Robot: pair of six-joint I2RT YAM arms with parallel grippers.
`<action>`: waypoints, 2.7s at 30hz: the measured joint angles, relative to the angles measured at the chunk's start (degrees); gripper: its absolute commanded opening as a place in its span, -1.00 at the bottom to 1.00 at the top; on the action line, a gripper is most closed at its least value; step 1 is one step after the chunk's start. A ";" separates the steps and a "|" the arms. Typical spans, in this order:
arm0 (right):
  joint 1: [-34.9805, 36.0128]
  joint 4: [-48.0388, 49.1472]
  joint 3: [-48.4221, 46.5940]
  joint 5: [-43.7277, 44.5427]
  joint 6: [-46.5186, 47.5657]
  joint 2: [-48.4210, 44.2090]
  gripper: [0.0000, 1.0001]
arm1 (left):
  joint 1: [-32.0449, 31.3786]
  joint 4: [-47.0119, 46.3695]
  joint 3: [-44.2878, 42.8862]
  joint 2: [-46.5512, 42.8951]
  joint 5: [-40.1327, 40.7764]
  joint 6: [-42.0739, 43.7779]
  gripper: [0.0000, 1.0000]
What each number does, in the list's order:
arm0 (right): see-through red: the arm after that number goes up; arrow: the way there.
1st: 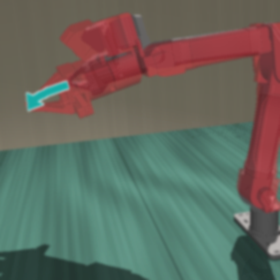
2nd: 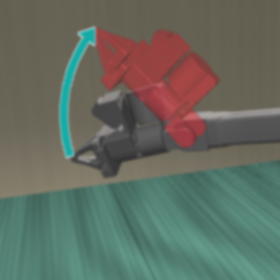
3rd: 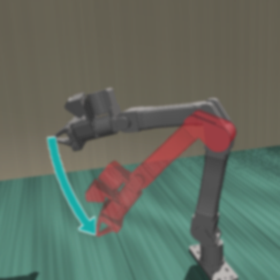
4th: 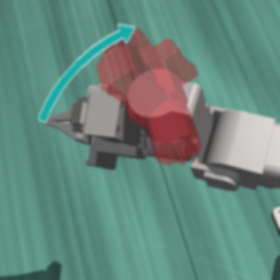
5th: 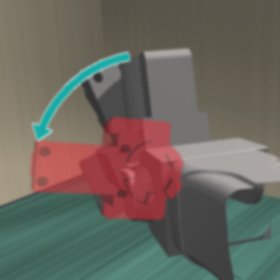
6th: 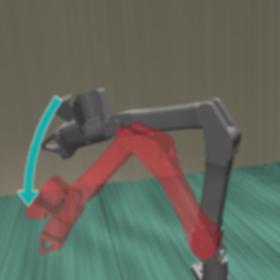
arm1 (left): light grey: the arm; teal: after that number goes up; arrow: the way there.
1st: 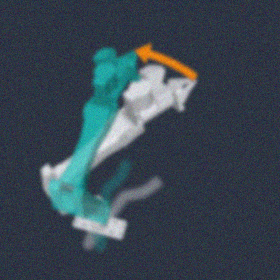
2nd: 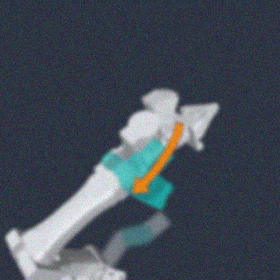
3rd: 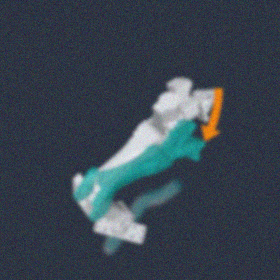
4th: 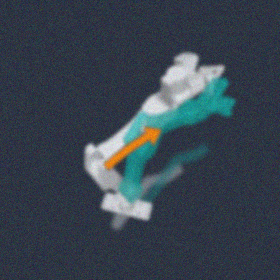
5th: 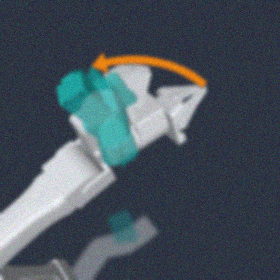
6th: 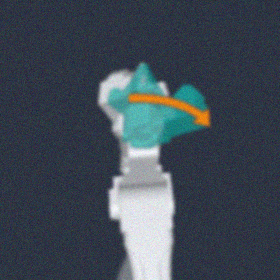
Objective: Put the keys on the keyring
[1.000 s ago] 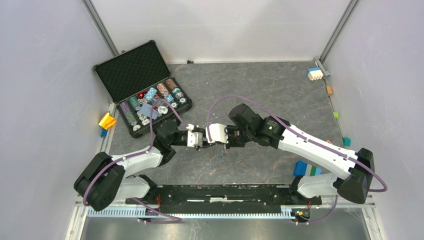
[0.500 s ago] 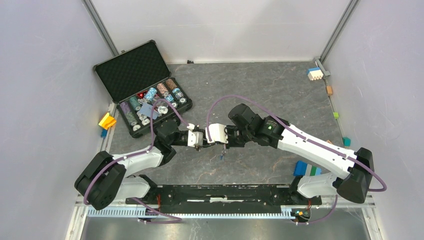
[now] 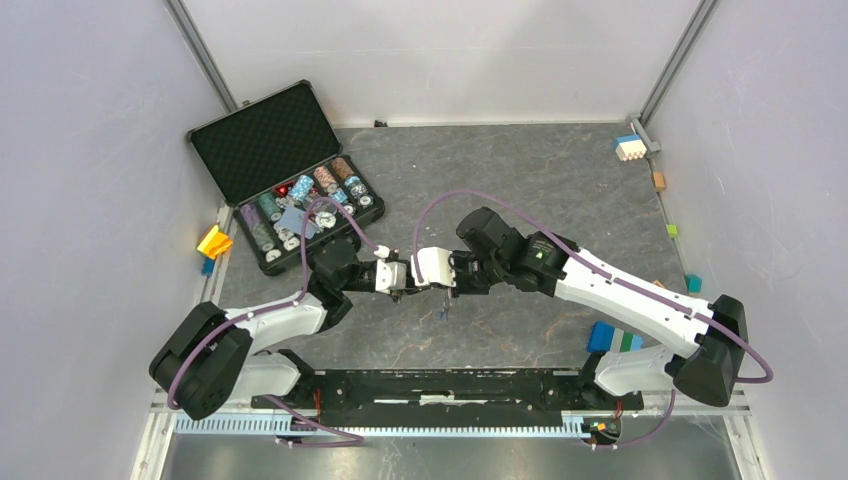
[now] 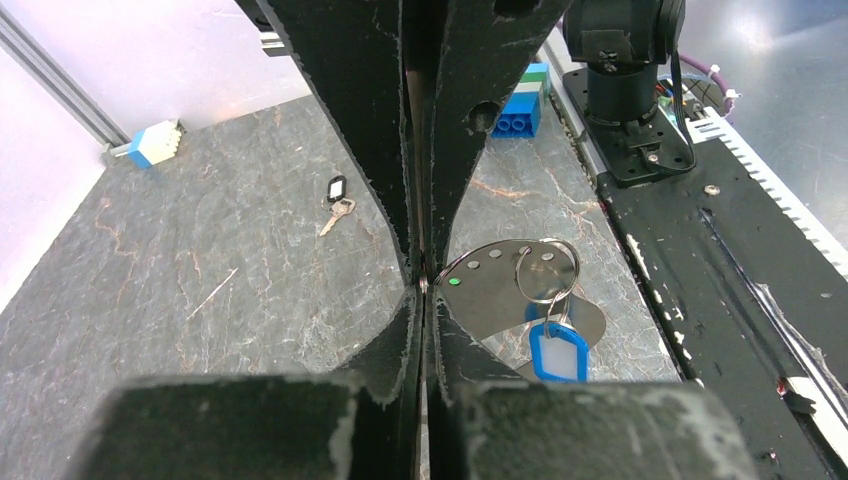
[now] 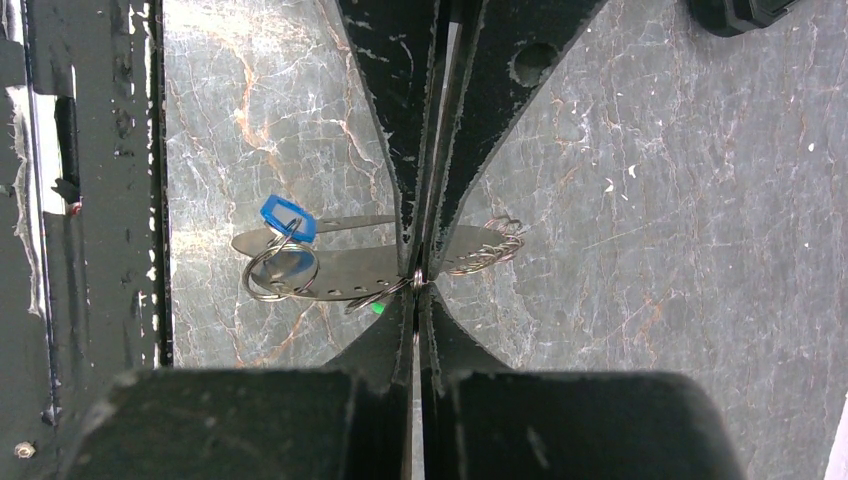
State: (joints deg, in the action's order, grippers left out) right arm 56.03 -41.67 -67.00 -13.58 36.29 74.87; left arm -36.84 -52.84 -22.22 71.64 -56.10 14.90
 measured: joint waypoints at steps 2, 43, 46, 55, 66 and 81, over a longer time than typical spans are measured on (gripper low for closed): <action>-0.02 0.00 0.02 -0.02 0.00 0.00 -0.96 | 0.00 0.00 0.00 0.00 -0.04 -0.02 -0.96; -11.47 14.19 14.40 -27.28 0.68 -15.96 -0.35 | 0.00 -17.57 2.03 -0.37 -3.91 -19.87 -0.95; -11.47 14.19 14.40 -28.24 1.01 -15.96 -0.50 | 0.00 -17.59 2.03 -0.28 -3.93 -19.87 -0.96; -11.47 14.32 14.43 -28.92 1.07 -14.16 -0.81 | 0.00 -17.59 2.03 -0.17 -4.33 -19.96 -0.96; -11.50 15.52 15.67 -29.40 1.03 -13.84 -0.87 | 0.00 -17.62 2.03 -0.17 -6.03 -20.00 -0.95; -10.62 17.09 16.06 -30.53 -0.24 -11.65 -0.80 | -0.04 -17.64 2.03 -0.17 -7.39 -20.02 -0.96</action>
State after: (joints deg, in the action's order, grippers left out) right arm 45.41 -24.58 -50.94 -44.12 36.05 63.22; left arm -36.88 -70.48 -20.18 71.46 -63.48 -5.13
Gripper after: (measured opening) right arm 0.079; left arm 0.033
